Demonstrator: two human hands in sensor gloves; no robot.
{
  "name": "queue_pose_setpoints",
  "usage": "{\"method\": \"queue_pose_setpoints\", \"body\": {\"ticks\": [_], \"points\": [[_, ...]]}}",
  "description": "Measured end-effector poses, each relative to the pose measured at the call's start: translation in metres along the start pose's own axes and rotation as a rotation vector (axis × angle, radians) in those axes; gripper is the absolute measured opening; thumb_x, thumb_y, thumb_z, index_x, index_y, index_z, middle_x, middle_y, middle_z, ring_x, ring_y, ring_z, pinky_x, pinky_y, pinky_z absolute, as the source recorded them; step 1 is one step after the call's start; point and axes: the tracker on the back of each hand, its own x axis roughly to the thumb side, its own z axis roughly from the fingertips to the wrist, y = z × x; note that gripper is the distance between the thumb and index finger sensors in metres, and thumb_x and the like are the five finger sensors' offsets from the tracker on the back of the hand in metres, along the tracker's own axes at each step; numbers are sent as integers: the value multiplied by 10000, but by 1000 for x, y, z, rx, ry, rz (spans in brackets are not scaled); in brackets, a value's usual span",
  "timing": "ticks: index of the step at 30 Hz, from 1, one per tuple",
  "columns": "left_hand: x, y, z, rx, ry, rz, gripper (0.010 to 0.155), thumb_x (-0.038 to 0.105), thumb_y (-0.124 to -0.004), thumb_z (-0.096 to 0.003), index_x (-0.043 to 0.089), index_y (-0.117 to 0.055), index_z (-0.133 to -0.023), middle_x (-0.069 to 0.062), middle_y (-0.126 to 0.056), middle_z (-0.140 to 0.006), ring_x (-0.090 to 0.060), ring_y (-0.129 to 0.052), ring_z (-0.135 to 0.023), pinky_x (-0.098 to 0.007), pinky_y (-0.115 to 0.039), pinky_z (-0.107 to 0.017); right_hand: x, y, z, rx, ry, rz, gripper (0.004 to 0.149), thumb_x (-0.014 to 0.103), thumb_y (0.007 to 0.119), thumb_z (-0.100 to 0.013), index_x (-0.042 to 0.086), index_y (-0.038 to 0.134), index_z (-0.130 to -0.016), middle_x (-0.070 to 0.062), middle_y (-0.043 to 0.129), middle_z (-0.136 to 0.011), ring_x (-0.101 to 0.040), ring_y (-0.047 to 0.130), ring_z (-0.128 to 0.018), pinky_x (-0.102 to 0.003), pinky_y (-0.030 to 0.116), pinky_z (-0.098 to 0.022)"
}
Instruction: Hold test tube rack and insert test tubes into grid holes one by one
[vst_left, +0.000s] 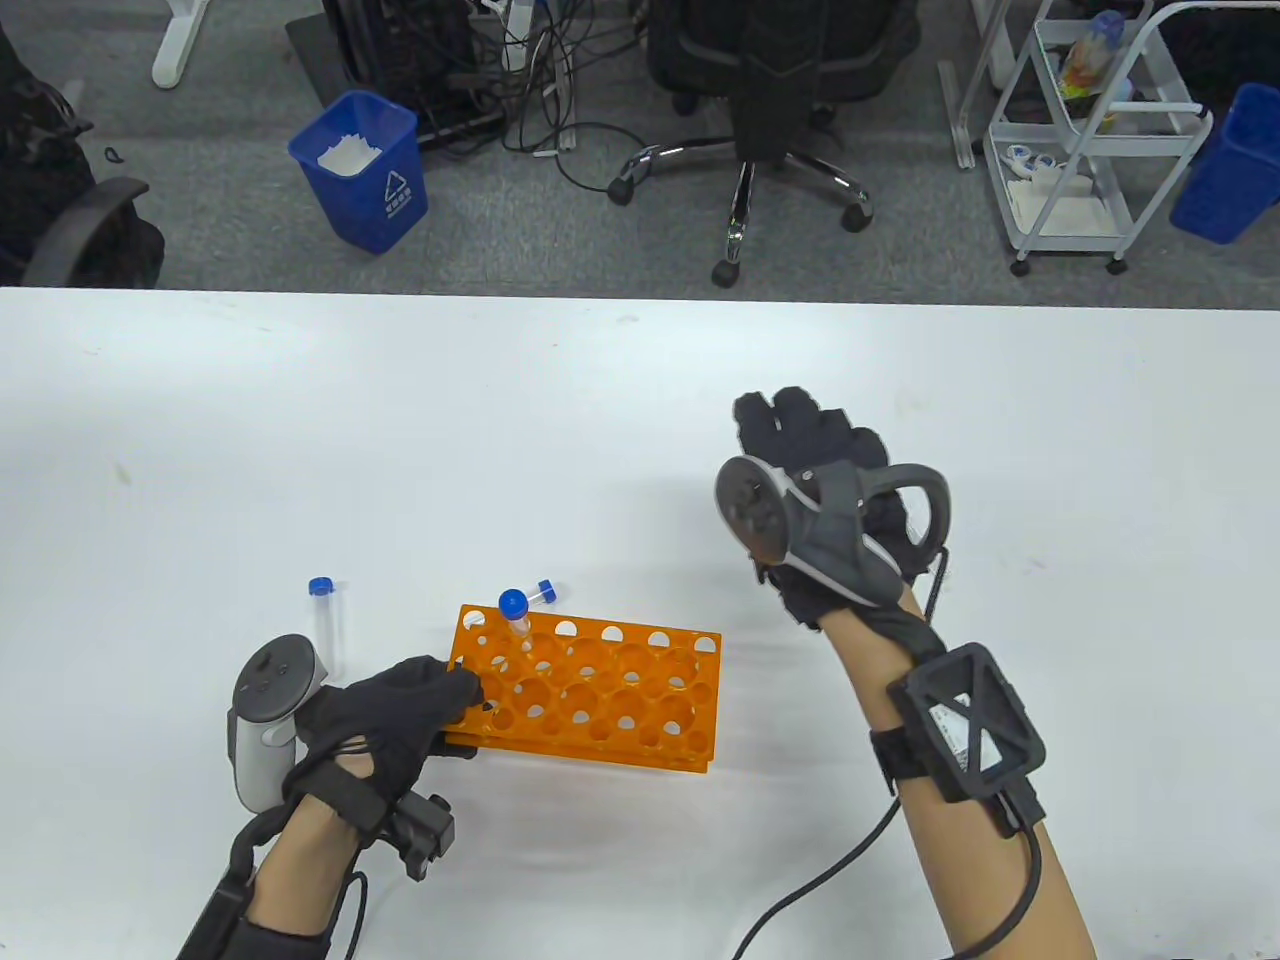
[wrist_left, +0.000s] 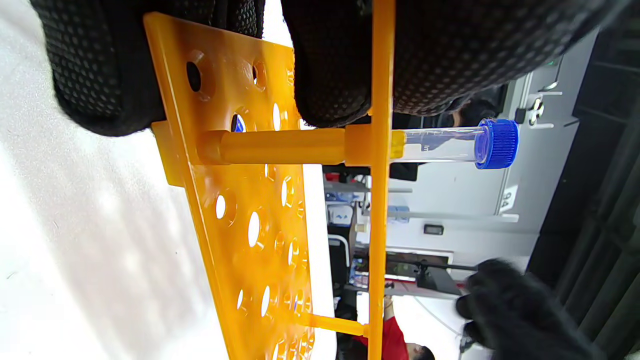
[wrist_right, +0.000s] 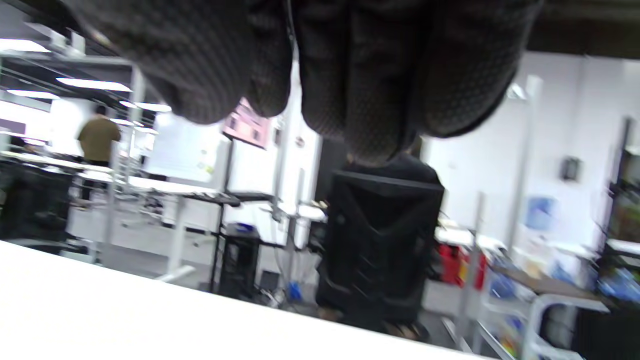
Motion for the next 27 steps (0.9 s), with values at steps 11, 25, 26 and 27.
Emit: {"method": "queue_pose_setpoints", "body": {"ticks": [11, 25, 26, 27], "points": [[0, 4, 1, 25, 7, 19, 394, 472, -844, -390, 166, -882, -635, -314, -639, -900, -444, -996, -621, -497, -924, -415, -78, 152, -28, 381, 161, 88, 603, 340, 871, -390, 277, 706, -967, -140, 776, -1020, -412, 881, -827, -611, 778, -582], [-1, 6, 1, 21, 14, 21, 396, 473, -844, -390, 165, -882, -636, -314, -638, -900, -445, -996, -620, -497, -923, -415, -102, 207, -24, 470, 279, 143, 623, 328, 897, -366, 259, 718, -959, -154, 834, -940, -402, 940, -716, -589, 813, -537], [-1, 6, 0, 22, 14, 21, 396, 473, -844, -390, 165, -881, -636, -314, -638, -900, -444, -995, -621, -496, -923, -416, -102, 207, -24, 469, 283, 141, 625, 322, 898, -365, 245, 719, -959, -153, 845, -924, -396, 949, -697, -582, 820, -530], [-1, 6, 1, 23, 13, 22, 396, 473, -844, -390, 164, -882, -635, -314, -638, -900, -442, -996, -621, -496, -924, -415, -102, 208, -23, 467, 288, 141, 623, 315, 897, -365, 233, 721, -957, -151, 853, -910, -392, 956, -681, -578, 825, -524]]}}
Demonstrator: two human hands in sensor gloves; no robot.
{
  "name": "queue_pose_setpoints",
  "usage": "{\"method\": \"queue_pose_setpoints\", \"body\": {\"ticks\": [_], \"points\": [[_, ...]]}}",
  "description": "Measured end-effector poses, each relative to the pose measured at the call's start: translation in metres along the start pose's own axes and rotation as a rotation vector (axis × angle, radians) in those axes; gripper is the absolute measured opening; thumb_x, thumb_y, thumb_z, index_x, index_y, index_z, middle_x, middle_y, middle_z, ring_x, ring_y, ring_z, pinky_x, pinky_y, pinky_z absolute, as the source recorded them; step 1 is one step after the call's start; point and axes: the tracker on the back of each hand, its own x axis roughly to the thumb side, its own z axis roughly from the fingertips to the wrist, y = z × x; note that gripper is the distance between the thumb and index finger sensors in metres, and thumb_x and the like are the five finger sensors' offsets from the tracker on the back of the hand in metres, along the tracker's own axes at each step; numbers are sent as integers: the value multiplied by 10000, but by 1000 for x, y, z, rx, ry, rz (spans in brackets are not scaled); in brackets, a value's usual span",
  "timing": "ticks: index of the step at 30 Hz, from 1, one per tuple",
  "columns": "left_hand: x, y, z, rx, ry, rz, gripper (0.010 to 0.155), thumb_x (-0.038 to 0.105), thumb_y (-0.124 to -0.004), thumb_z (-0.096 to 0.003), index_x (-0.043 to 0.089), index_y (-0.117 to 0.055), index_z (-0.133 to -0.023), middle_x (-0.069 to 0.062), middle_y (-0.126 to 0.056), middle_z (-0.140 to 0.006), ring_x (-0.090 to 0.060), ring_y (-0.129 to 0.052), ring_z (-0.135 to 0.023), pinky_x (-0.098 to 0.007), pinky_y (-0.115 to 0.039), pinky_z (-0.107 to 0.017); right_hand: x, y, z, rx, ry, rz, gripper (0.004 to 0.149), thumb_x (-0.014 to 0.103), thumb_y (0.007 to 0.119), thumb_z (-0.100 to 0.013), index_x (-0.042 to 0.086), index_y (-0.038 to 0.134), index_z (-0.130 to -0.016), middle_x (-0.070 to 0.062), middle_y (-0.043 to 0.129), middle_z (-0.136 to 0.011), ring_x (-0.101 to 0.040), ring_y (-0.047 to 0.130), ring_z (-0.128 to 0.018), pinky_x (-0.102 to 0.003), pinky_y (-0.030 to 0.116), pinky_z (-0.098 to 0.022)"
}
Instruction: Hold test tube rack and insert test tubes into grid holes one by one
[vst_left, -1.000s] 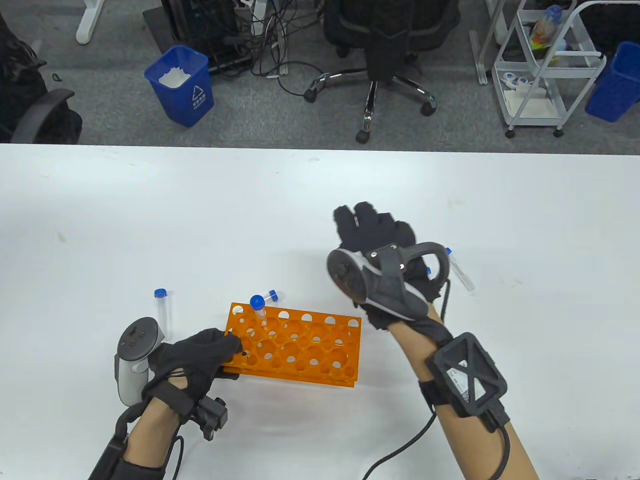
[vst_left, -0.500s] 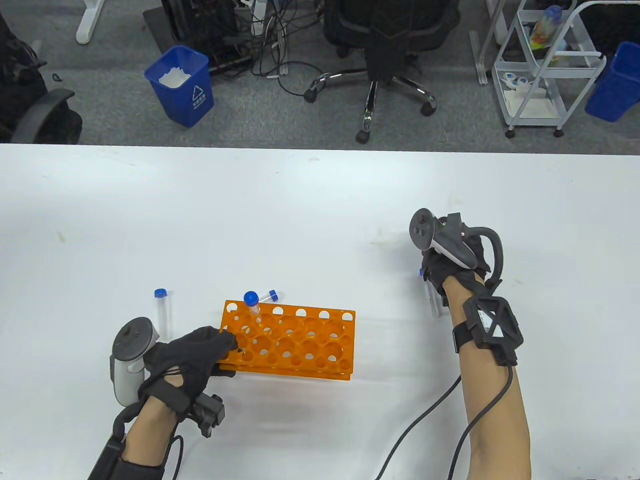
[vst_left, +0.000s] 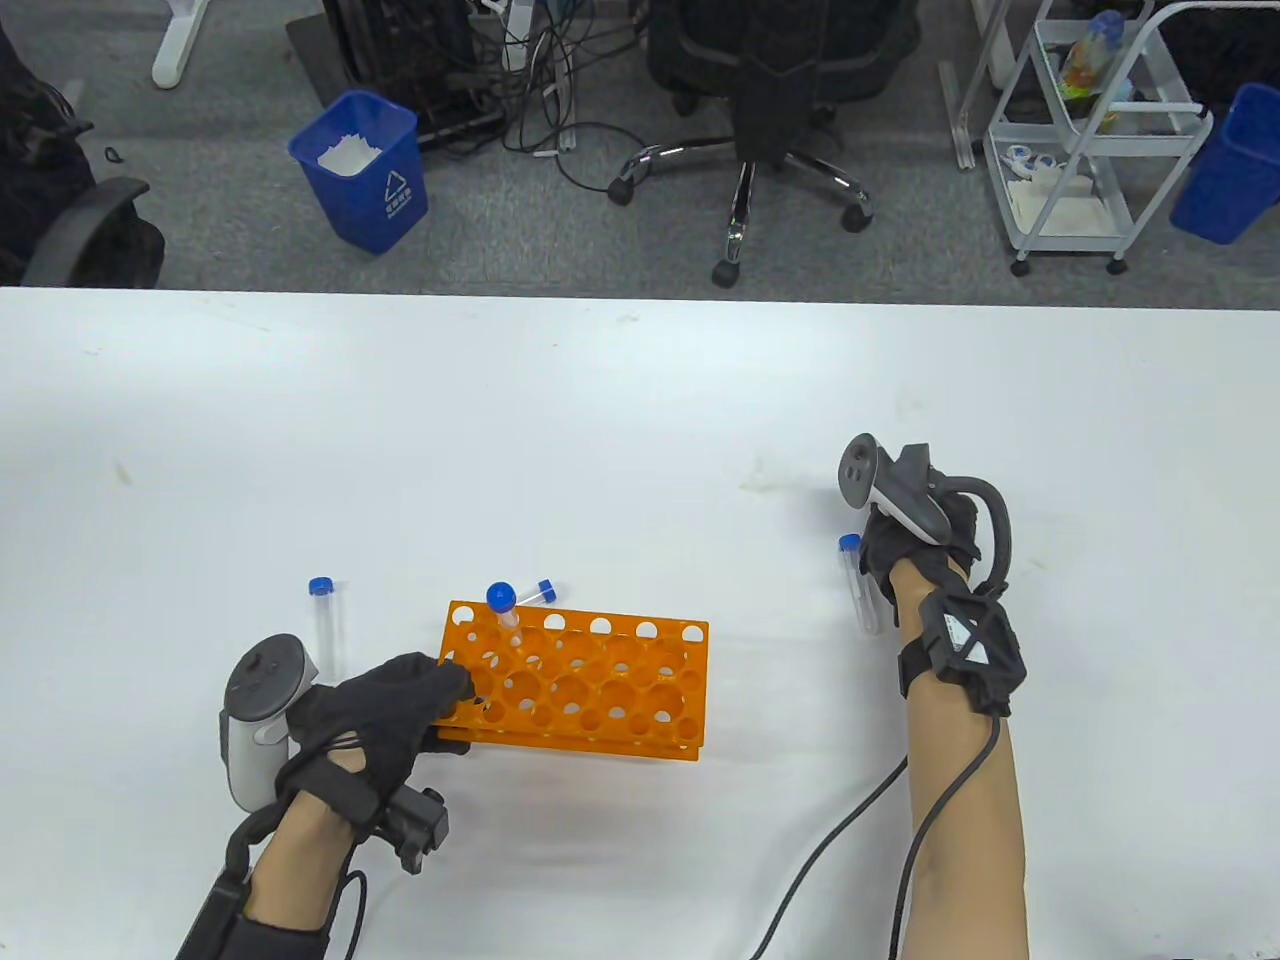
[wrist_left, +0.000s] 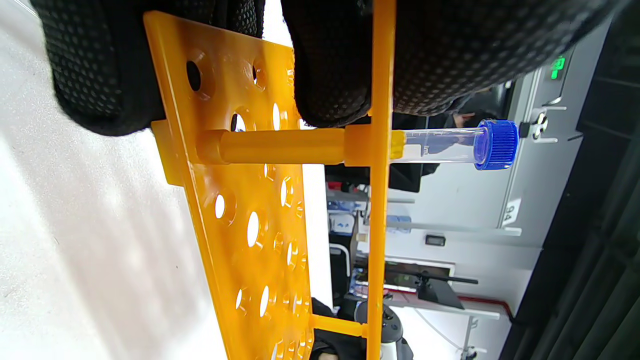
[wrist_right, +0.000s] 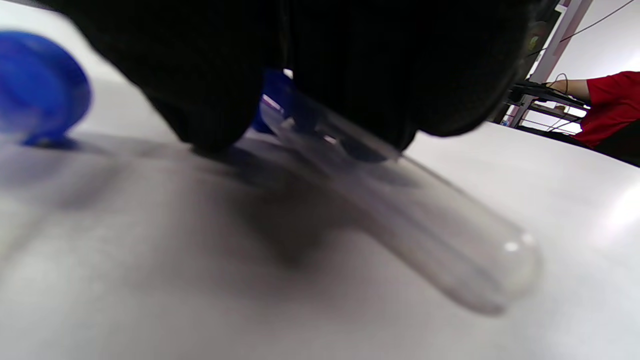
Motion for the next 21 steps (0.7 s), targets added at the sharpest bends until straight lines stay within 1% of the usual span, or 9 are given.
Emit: {"method": "queue_pose_setpoints", "body": {"ticks": [4, 7, 16, 21], "points": [[0, 0, 0, 2, -3, -1, 396, 473, -844, -389, 166, -882, -635, -314, -639, -900, -444, -996, -619, -496, -923, -415, 0, 0, 0, -20, 17, 8, 613, 283, 900, -360, 208, 733, -945, -132, 900, -837, -354, 994, -619, -559, 849, -493], [0, 1, 0, 3, -4, -1, 395, 474, -844, -390, 166, -881, -635, -314, -639, -900, -444, -996, -619, -497, -923, -415, 0, -1, 0, -11, 22, -2, 615, 275, 904, -357, 198, 735, -943, -136, 909, -817, -351, 999, -604, -559, 853, -485], [-1, 0, 1, -4, -4, -4, 395, 474, -843, -390, 167, -882, -635, -314, -640, -899, -444, -996, -619, -496, -923, -414, 0, -4, -1, 20, 39, 7, 620, 257, 899, -358, 186, 726, -949, -139, 907, -819, -357, 996, -619, -569, 847, -496], [-1, -1, 1, -3, 1, -6, 395, 473, -844, -389, 166, -883, -634, -314, -640, -898, -443, -996, -619, -496, -923, -414, -7, -15, 6, -10, 59, 5, 573, 221, 882, -368, 237, 758, -927, -140, 882, -860, -381, 973, -678, -588, 832, -524]]}}
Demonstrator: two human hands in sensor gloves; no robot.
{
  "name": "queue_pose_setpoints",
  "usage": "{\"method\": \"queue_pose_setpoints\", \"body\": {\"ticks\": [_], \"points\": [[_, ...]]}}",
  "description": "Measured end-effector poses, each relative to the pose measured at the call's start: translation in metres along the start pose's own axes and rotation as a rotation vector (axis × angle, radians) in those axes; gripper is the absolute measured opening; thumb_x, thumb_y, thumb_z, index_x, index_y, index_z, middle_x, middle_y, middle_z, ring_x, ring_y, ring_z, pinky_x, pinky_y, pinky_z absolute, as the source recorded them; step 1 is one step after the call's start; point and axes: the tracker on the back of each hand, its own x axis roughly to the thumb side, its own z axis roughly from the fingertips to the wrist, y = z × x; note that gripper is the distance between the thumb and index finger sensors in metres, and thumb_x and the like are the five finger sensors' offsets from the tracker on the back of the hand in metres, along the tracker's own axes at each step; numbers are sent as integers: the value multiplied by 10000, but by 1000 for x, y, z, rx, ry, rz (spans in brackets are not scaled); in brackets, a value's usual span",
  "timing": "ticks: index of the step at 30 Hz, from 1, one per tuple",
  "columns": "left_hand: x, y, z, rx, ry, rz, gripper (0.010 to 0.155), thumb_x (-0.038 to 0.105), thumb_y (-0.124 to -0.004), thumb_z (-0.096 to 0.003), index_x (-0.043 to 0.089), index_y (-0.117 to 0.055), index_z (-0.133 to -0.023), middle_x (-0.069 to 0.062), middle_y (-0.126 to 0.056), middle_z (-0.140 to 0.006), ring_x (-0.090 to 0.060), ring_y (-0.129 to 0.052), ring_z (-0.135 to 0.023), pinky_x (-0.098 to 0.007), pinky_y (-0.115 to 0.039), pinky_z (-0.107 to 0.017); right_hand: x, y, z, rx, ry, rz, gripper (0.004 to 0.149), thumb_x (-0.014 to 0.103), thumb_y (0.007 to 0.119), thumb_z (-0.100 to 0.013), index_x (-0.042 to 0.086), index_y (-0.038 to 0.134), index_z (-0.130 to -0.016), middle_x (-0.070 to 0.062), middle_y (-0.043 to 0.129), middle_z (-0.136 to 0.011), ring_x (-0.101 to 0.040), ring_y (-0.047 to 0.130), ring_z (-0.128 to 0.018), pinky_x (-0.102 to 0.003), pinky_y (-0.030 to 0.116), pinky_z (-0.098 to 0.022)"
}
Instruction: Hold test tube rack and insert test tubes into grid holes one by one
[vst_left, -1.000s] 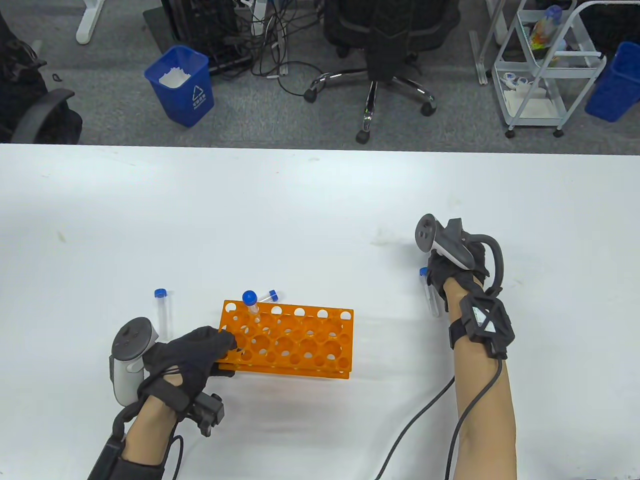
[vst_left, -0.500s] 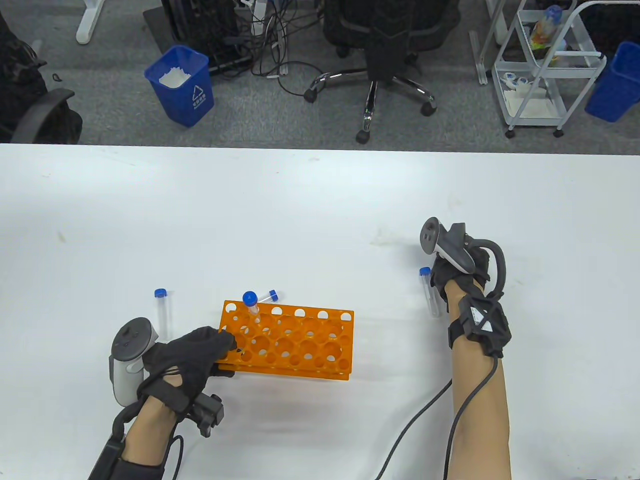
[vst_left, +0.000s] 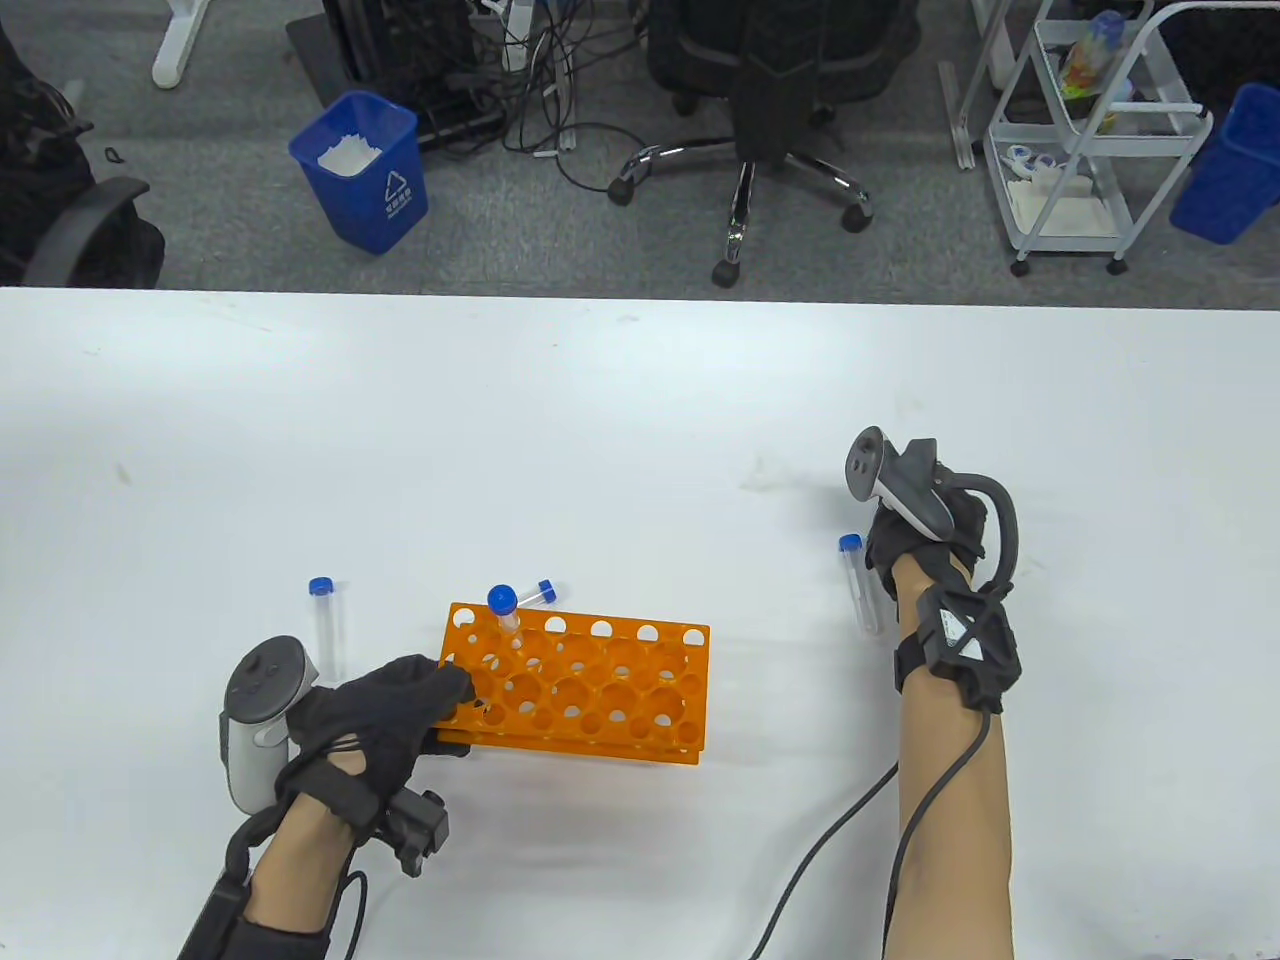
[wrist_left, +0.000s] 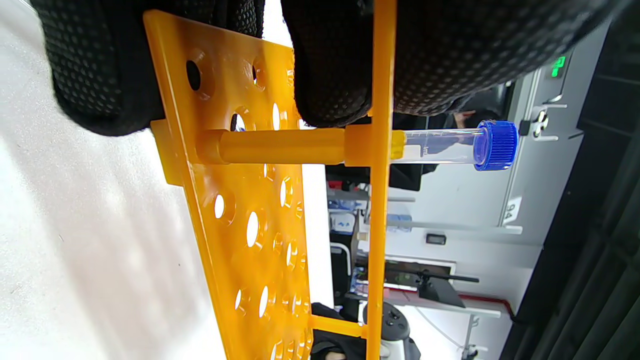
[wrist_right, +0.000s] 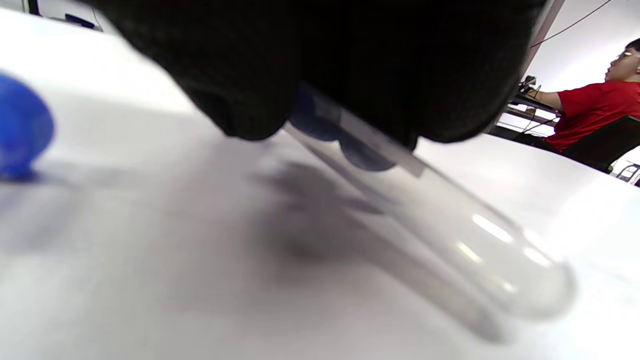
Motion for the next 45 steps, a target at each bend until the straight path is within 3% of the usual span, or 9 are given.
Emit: {"method": "queue_pose_setpoints", "body": {"ticks": [5, 12, 19, 24, 32, 45], "points": [[0, -1, 0, -5, 4, 0, 395, 473, -844, -389, 165, -882, -635, -315, -639, -899, -444, -997, -618, -495, -924, -413, -14, -32, 16, -93, 10, -77, 549, 193, 869, -372, 275, 782, -908, -144, 858, -892, -396, 963, -718, -600, 825, -540], [-1, -3, -1, -10, 10, -3, 394, 472, -844, -390, 165, -882, -634, -315, -640, -898, -445, -996, -619, -495, -924, -415, -22, -100, 63, -341, -65, -180, 528, 196, 874, -370, 243, 803, -891, -143, 897, -888, -391, 1002, -709, -583, 856, -529], [-1, -4, -1, -12, 12, 4, 396, 473, -843, -390, 165, -882, -635, -315, -638, -900, -445, -995, -620, -497, -923, -415, -8, -170, 139, -586, -263, -250, 549, 259, 898, -366, 213, 790, -902, -134, 944, -855, -369, 1033, -667, -567, 873, -507], [-1, -5, -2, -27, 9, 13, 396, 473, -844, -390, 165, -881, -636, -315, -637, -900, -446, -995, -620, -498, -922, -416, 17, -198, 196, -682, -454, -325, 567, 311, 911, -356, 198, 792, -899, -118, 969, -811, -352, 1043, -625, -559, 879, -485], [-2, -6, -2, -34, 10, 19, 396, 473, -843, -391, 165, -881, -636, -315, -638, -900, -446, -995, -620, -497, -922, -416, 68, -196, 253, -596, -743, -404, 575, 339, 925, -340, 171, 814, -879, -118, 1000, -751, -339, 1062, -559, -550, 893, -444], [-2, -9, -4, -45, 6, 10, 395, 471, -844, -391, 164, -881, -636, -315, -637, -900, -446, -994, -621, -499, -921, -417, 115, -167, 255, -519, -808, -310, 579, 351, 935, -329, 160, 827, -865, -118, 1018, -718, -330, 1076, -522, -538, 906, -417]]}}
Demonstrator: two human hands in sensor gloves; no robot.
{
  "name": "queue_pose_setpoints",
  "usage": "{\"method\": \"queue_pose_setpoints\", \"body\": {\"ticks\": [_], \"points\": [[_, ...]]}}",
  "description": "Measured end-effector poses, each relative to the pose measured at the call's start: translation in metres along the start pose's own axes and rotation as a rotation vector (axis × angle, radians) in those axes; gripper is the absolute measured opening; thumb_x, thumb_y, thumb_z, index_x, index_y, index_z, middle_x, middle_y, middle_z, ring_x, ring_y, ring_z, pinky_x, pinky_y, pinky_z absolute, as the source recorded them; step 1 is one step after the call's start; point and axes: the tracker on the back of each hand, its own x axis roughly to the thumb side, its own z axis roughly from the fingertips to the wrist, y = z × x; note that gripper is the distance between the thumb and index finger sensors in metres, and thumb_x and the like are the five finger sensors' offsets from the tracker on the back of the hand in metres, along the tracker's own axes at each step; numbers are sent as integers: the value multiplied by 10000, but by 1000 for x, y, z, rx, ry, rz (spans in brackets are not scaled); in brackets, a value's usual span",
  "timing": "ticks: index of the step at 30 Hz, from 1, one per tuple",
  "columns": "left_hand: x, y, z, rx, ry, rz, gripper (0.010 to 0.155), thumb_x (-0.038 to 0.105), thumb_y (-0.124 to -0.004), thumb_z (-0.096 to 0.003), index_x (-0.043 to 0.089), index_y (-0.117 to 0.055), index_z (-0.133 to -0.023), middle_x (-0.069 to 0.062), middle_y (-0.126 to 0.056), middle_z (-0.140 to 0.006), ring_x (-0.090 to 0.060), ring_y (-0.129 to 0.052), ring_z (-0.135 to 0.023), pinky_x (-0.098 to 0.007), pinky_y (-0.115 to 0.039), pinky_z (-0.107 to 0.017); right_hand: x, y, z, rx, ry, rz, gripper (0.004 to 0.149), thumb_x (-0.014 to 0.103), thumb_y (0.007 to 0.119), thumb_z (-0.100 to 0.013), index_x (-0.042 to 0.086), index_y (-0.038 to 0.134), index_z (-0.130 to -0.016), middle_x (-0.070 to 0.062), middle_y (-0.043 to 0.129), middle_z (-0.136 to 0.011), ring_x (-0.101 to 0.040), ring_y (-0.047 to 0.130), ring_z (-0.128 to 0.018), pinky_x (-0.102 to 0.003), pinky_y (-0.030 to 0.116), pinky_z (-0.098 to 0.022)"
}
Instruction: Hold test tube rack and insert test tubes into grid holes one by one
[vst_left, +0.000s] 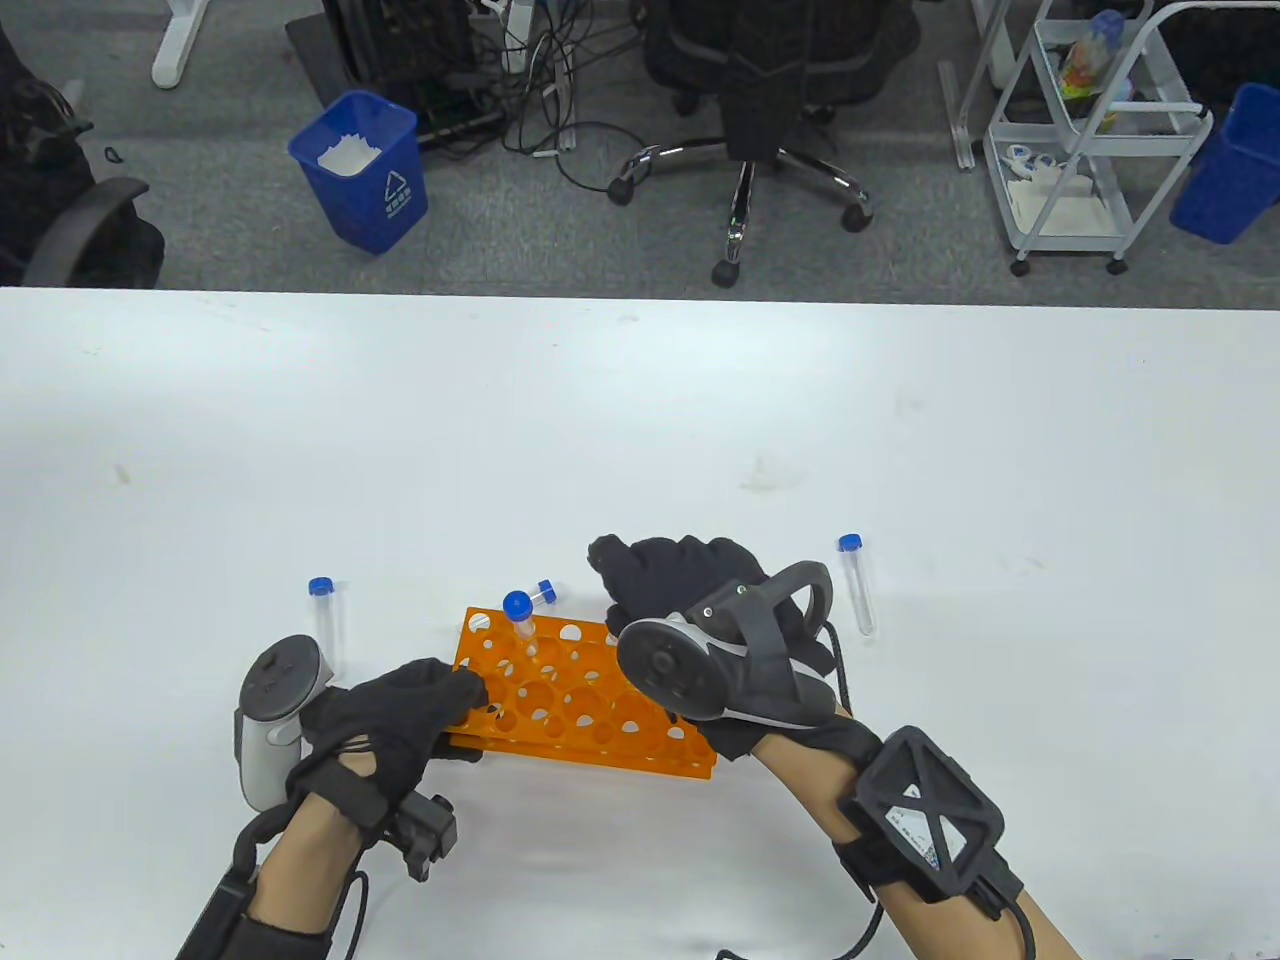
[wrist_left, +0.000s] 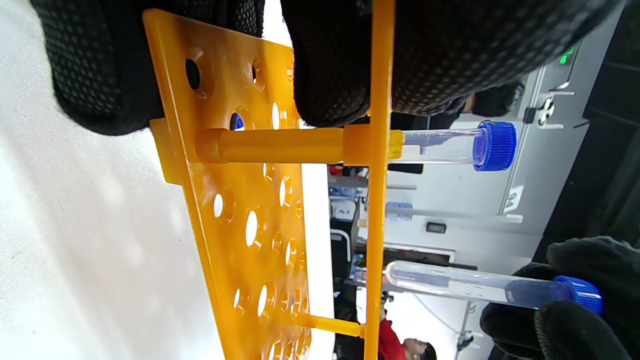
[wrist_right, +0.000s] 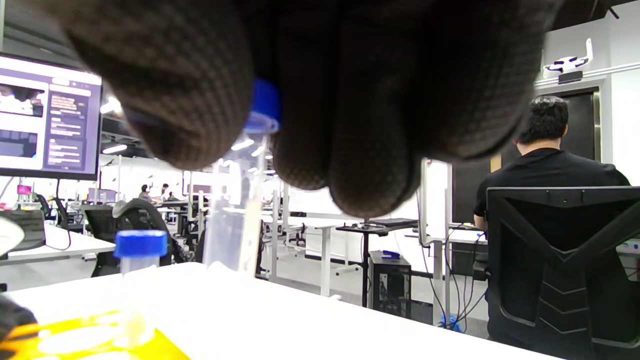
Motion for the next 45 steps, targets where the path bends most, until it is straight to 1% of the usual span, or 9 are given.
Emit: {"method": "queue_pose_setpoints", "body": {"ticks": [5, 15, 19, 39, 45], "points": [[0, 0, 0, -1, -4, 0, 394, 471, -844, -391, 164, -882, -635, -315, -636, -900, -445, -994, -622, -498, -922, -416, 2, 7, 0, 17, -4, 7, 578, 352, 936, -329, 160, 828, -863, -118, 1018, -719, -331, 1076, -524, -540, 905, -419], [0, -1, 0, -1, -9, 2, 394, 471, -844, -391, 163, -881, -635, -315, -637, -901, -447, -994, -620, -500, -921, -418, 10, 24, -1, 101, -36, 73, 583, 358, 938, -326, 166, 827, -865, -116, 1011, -731, -336, 1070, -539, -544, 900, -426], [0, -1, 0, 0, -11, 2, 392, 469, -845, -392, 163, -882, -634, -316, -637, -900, -448, -994, -621, -500, -921, -418, 12, 29, 0, 112, -43, 88, 583, 360, 939, -325, 167, 827, -864, -116, 1012, -729, -335, 1070, -537, -544, 900, -426], [1, -1, 1, 8, -8, 1, 396, 467, -848, -385, 158, -879, -632, -319, -635, -897, -448, -992, -619, -502, -920, -415, 17, 36, 4, 128, -57, 132, 586, 370, 934, -327, 168, 824, -866, -116, 1008, -733, -337, 1069, -541, -545, 898, -429], [0, -1, 2, 7, -8, -3, 396, 469, -846, -386, 161, -877, -634, -320, -634, -898, -447, -992, -619, -501, -920, -415, 18, 37, 4, 141, -56, 125, 623, 384, 928, -326, 161, 798, -894, -132, 989, -765, -356, 1056, -570, -559, 886, -445]]}}
